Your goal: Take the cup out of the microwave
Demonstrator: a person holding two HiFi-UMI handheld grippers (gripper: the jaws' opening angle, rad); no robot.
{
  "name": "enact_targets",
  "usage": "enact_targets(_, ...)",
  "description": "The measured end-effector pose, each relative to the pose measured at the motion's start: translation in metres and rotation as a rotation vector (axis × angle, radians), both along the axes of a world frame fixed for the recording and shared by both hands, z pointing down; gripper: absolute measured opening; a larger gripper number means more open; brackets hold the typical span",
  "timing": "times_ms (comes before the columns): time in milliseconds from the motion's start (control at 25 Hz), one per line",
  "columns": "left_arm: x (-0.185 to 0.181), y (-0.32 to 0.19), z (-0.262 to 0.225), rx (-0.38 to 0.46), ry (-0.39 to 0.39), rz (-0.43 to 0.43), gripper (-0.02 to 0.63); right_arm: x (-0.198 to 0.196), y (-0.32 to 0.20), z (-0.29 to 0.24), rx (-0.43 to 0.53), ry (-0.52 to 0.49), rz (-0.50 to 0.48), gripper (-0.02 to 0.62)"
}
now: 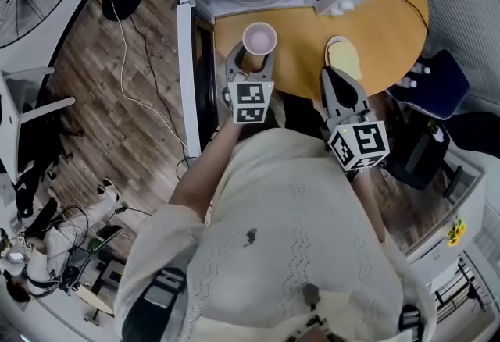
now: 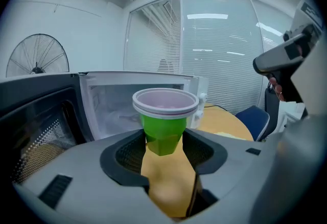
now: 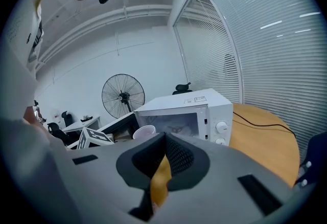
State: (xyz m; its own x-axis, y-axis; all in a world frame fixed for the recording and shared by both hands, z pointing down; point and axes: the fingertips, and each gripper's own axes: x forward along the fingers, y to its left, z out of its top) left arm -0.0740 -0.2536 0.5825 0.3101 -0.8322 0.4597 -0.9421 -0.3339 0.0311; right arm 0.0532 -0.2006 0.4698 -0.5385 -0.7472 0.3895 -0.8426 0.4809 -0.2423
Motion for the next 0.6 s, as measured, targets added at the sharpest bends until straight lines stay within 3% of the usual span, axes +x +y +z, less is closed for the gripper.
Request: enact_targets(600, -0.002, 0.029, -0.049, 0.035, 0.028, 0.09, 0.249, -0.013, 0.012, -0.013, 0.042, 0.004, 0.013, 0.009)
